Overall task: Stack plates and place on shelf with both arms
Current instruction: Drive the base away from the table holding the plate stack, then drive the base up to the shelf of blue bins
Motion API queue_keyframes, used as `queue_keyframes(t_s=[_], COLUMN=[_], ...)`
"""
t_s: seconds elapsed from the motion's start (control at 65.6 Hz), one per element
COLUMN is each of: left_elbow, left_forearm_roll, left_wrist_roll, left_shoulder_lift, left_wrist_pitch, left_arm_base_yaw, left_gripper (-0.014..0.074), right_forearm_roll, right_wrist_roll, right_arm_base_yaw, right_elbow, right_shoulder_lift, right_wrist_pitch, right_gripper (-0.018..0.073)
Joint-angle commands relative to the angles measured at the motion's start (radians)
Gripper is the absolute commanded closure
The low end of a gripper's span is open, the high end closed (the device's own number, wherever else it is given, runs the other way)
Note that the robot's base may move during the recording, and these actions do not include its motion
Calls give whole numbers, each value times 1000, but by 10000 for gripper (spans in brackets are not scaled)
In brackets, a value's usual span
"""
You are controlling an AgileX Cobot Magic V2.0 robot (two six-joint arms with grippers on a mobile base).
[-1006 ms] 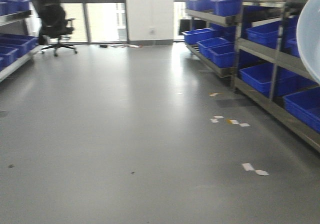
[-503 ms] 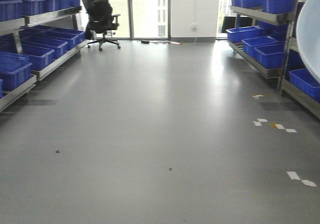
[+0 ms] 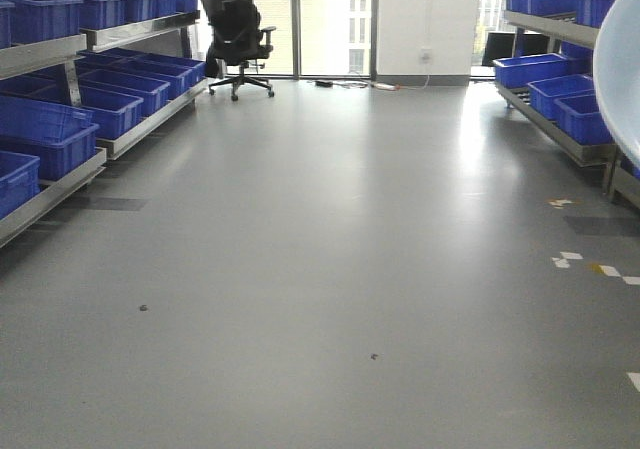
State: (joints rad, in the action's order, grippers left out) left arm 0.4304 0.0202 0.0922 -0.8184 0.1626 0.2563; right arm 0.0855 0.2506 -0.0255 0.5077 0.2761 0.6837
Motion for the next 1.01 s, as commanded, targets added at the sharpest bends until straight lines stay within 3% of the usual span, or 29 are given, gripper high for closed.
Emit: queue_keyframes(t_s=[0.0,0.991], left_elbow=[29,29], left_forearm_roll=[6,6], left_wrist_roll=[6,6], left_shoulder_lift=[0,0], left_wrist_pitch=[-80,-80], left_arm_base_yaw=[-2,-2], left_gripper=[510,510], right_forearm_roll=[4,4], right_wrist_roll=[-3,-3], right_arm_base_yaw=[-6,-6], right_elbow=[28,28], right_shoulder_lift=[10,10], right_wrist_pitch=[-98,-98], right_gripper=[512,512])
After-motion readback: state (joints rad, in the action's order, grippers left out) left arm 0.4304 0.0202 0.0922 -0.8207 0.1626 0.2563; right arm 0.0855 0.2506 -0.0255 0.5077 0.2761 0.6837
